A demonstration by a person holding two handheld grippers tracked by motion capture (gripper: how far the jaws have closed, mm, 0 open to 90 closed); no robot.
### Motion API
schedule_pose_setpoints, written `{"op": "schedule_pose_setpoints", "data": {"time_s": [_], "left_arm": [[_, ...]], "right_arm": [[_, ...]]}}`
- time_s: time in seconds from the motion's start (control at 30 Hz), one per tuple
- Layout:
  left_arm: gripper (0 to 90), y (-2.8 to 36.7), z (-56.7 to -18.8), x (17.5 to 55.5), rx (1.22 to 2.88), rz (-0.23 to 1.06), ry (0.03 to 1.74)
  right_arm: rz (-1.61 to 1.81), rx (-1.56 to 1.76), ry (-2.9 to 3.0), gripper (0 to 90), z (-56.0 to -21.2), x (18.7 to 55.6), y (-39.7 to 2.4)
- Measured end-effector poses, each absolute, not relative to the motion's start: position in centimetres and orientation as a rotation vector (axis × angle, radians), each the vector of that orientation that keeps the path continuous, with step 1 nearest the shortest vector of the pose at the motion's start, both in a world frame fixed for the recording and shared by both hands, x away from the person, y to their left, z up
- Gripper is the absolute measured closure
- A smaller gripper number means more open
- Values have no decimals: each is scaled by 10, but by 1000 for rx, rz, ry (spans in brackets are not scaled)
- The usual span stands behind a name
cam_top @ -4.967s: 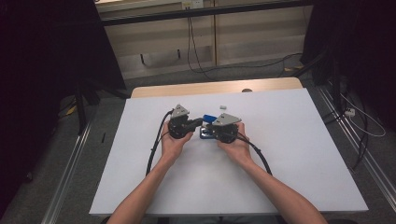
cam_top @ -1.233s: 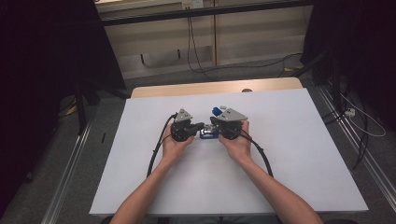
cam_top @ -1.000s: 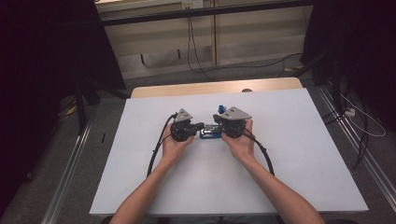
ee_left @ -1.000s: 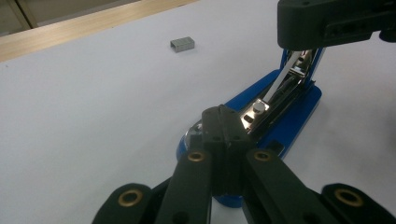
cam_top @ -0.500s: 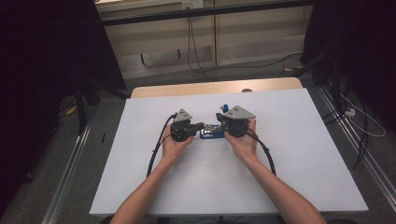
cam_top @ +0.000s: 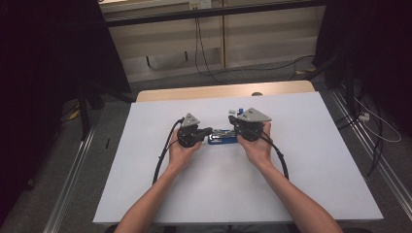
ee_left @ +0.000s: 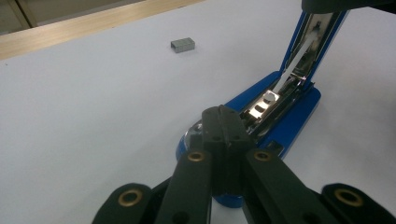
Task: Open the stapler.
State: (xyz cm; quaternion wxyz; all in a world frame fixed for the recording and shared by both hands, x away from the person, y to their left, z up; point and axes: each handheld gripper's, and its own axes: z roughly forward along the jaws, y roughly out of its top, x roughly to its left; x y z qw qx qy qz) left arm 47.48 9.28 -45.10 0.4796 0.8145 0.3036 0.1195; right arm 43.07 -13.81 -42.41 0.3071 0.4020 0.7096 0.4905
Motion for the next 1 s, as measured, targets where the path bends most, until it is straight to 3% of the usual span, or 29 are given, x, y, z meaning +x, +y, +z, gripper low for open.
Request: {"op": "schedule_pose_setpoints", "data": {"time_s": [1.0], "left_arm": [[900,93,-451,475,1987,290,743]], "right_arm": [[1301,1095,1850,900,-425,428,-163]]}}
